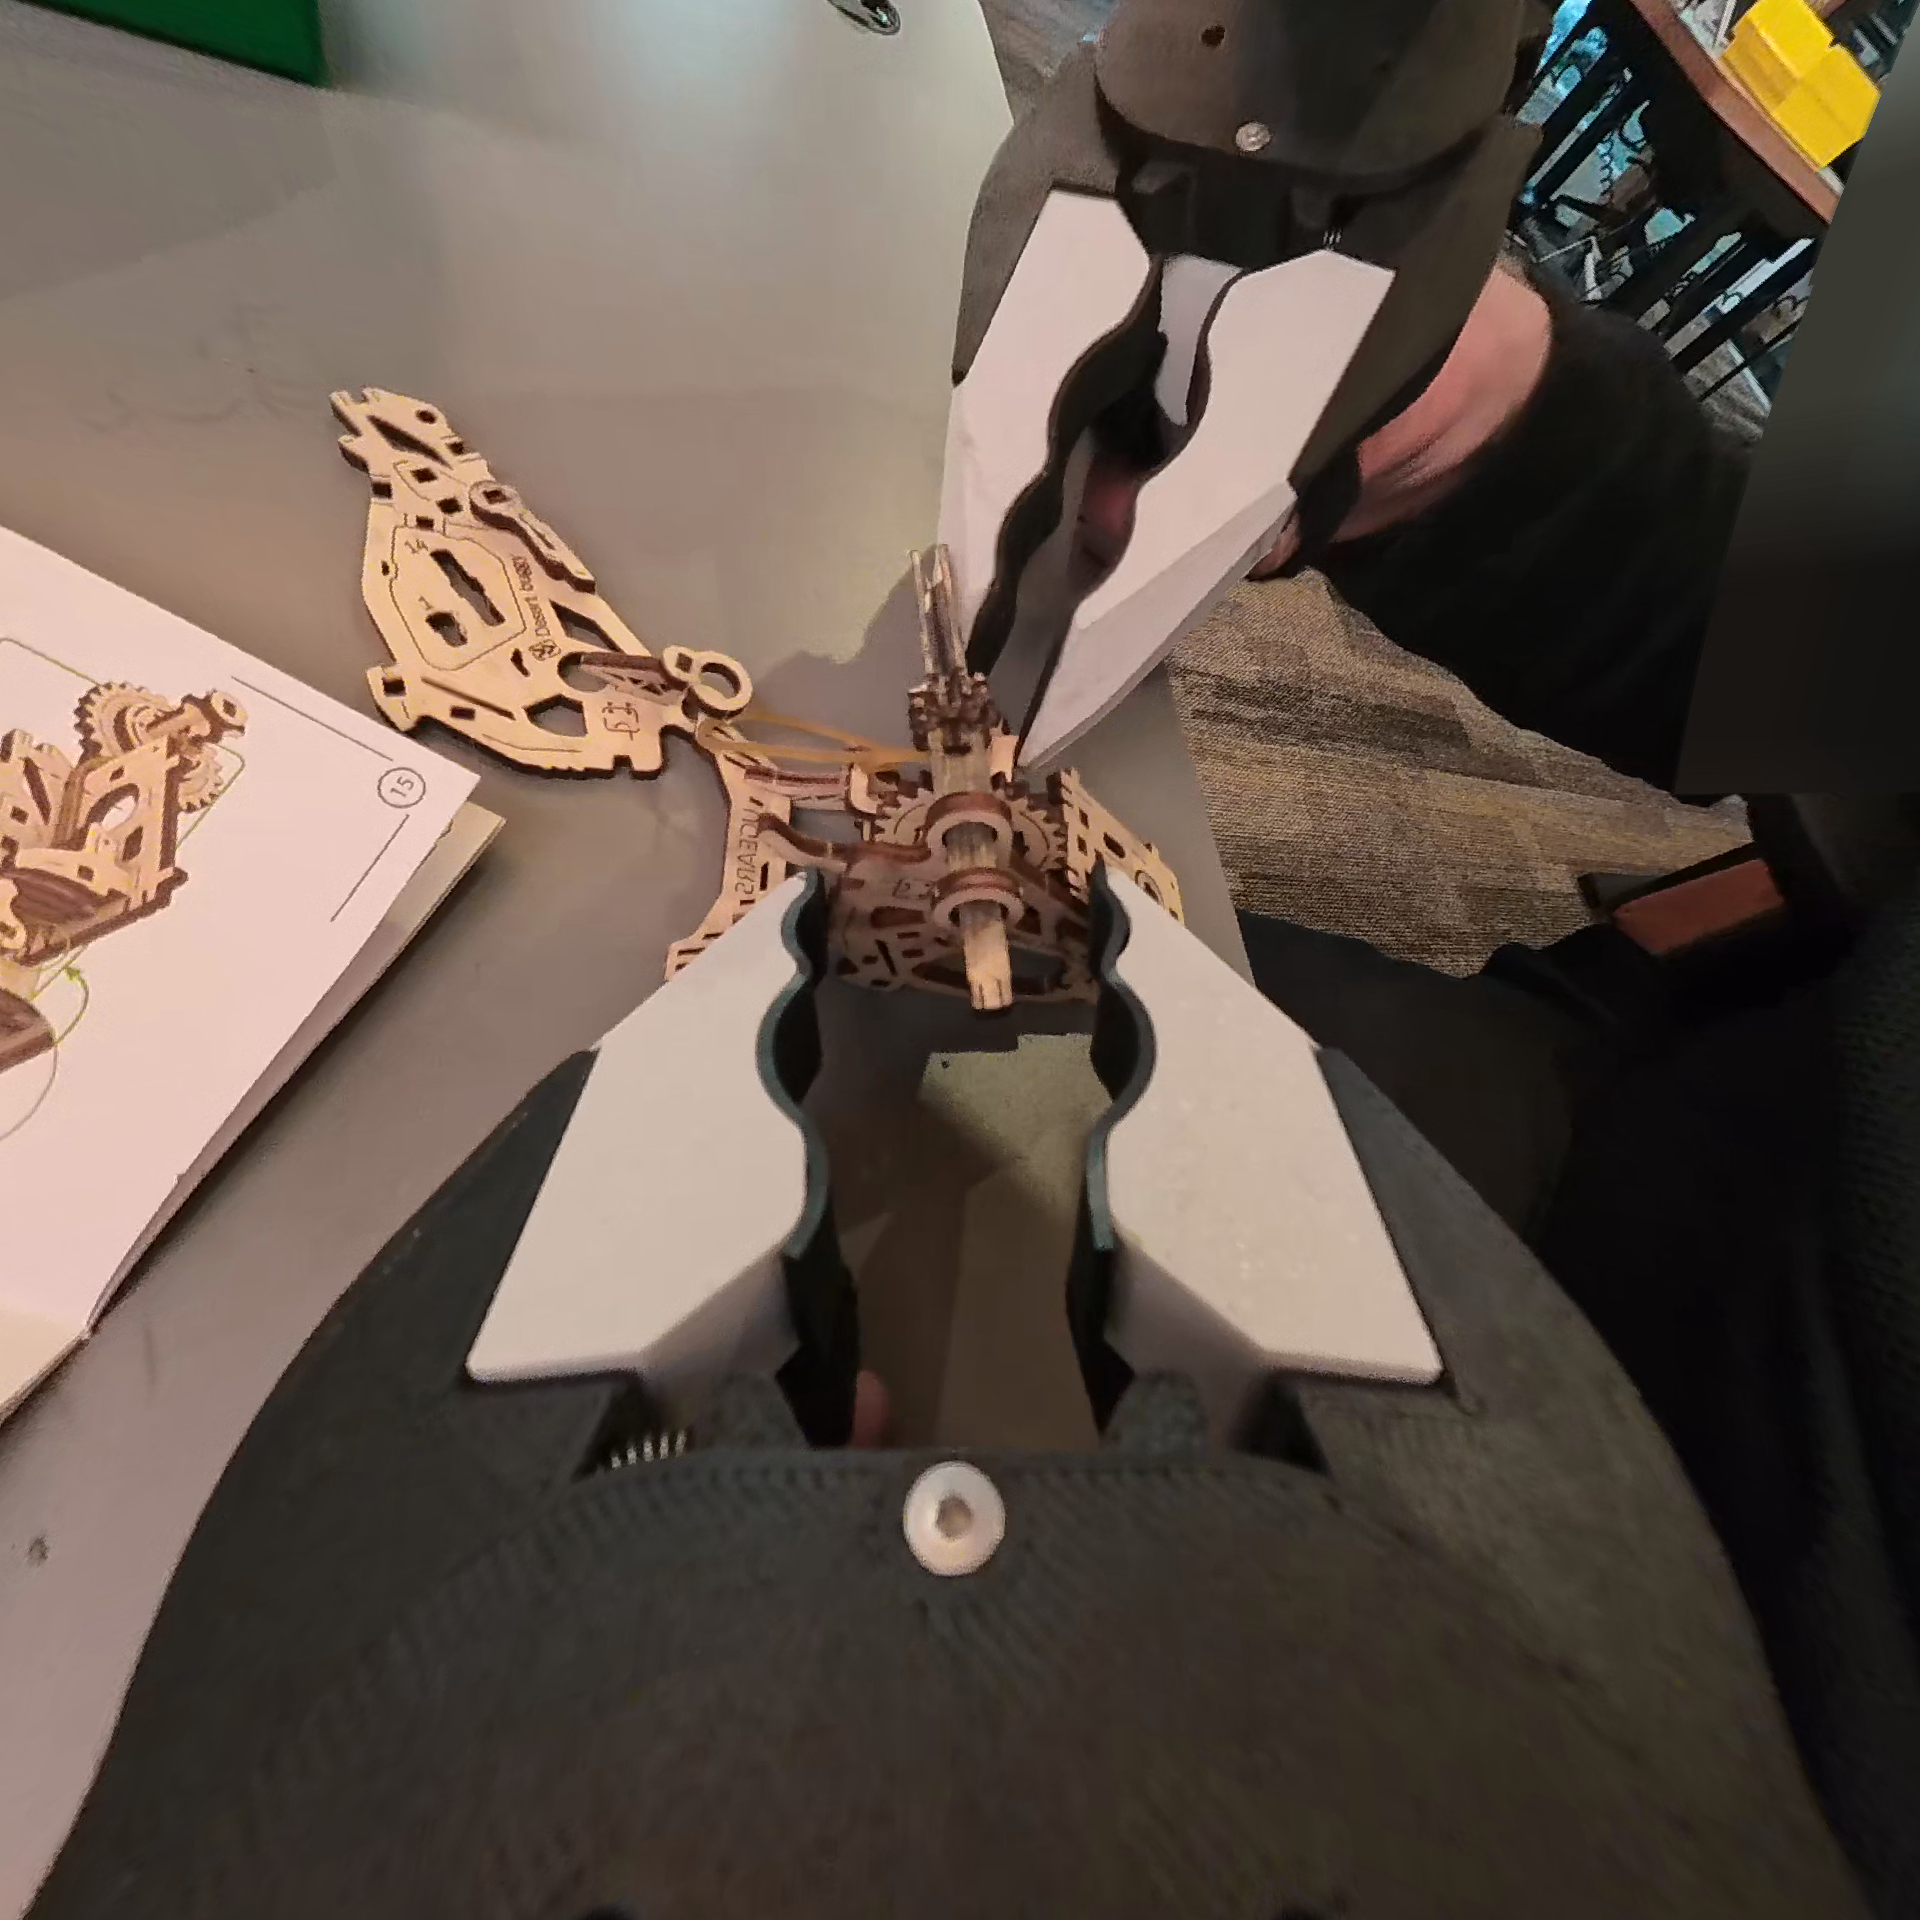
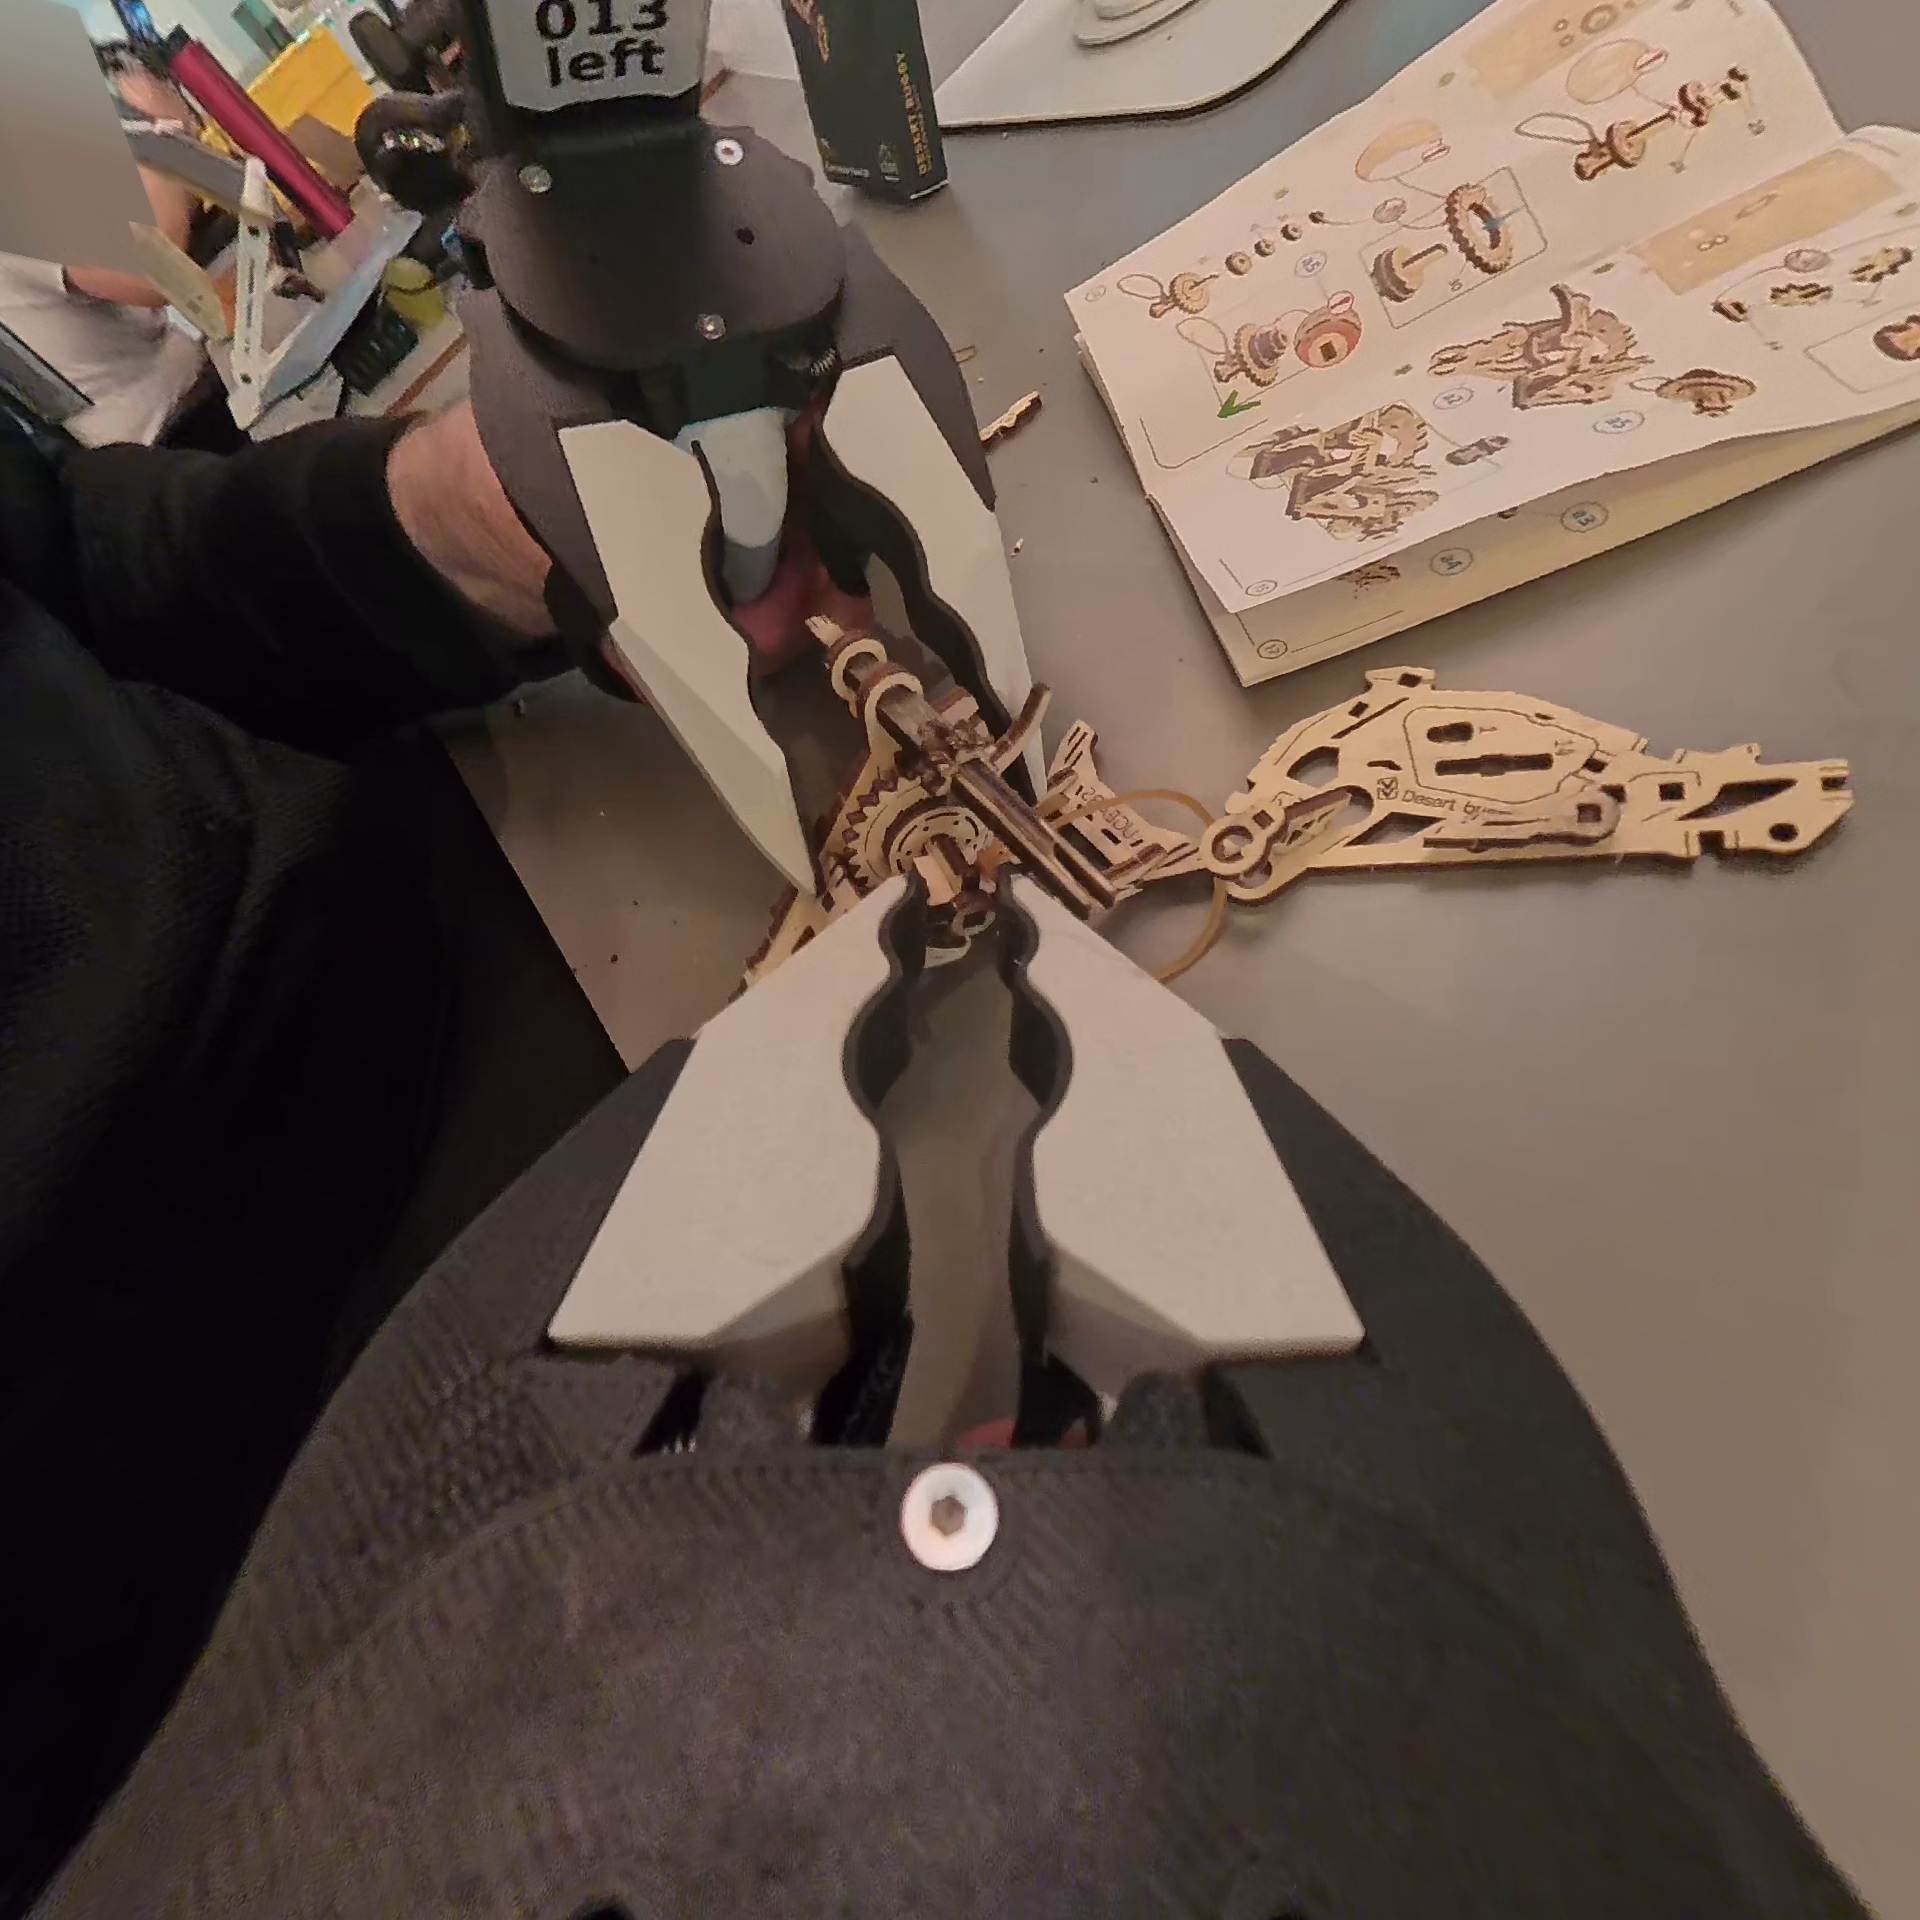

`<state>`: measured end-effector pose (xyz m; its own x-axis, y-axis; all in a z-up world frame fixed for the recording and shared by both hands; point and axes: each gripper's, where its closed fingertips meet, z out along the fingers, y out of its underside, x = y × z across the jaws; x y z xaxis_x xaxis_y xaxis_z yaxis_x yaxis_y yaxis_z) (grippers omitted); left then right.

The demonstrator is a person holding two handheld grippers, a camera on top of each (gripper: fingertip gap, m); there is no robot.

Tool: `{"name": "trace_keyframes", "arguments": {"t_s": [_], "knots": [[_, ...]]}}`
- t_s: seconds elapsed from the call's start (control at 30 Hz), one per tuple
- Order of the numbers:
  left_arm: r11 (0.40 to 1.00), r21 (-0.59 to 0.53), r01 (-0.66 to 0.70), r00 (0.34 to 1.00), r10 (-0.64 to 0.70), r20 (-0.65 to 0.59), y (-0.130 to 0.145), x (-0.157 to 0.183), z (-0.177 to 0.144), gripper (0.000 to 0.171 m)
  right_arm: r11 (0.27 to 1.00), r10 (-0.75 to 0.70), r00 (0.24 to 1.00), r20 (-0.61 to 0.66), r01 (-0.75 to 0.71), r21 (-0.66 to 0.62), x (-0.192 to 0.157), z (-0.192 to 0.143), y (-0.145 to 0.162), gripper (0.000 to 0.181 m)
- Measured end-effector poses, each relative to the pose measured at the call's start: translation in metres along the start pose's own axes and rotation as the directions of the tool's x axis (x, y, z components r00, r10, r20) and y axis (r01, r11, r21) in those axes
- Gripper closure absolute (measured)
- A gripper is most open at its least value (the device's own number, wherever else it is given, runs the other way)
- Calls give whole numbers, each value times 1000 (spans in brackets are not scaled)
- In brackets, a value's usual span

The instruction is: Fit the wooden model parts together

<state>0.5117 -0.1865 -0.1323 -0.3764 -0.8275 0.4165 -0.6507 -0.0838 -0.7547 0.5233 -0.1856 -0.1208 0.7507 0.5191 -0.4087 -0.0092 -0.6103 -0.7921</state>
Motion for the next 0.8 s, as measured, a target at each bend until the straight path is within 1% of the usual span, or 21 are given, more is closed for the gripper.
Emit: {"name": "trace_keyframes", "arguments": {"t_s": [0.23,0.5,0.6,0.8], "knots": [[1000,0,13,1000,-13,-17,0,0,0,124,998,-60,997,38,61,-15,0,0,-3,172],[1000,3,20,1000,-20,-18,0,-1,0,124,998,-54,997,58,55,-19,2,1,-4,172],[1000,6,23,1000,-23,-14,0,-2,-1,124,999,-44,997,58,45,-19,2,2,-5,172],[1000,6,28,999,-27,-27,0,-2,-1,125,998,-68,997,27,68,-10,0,1,-3,172]]}}
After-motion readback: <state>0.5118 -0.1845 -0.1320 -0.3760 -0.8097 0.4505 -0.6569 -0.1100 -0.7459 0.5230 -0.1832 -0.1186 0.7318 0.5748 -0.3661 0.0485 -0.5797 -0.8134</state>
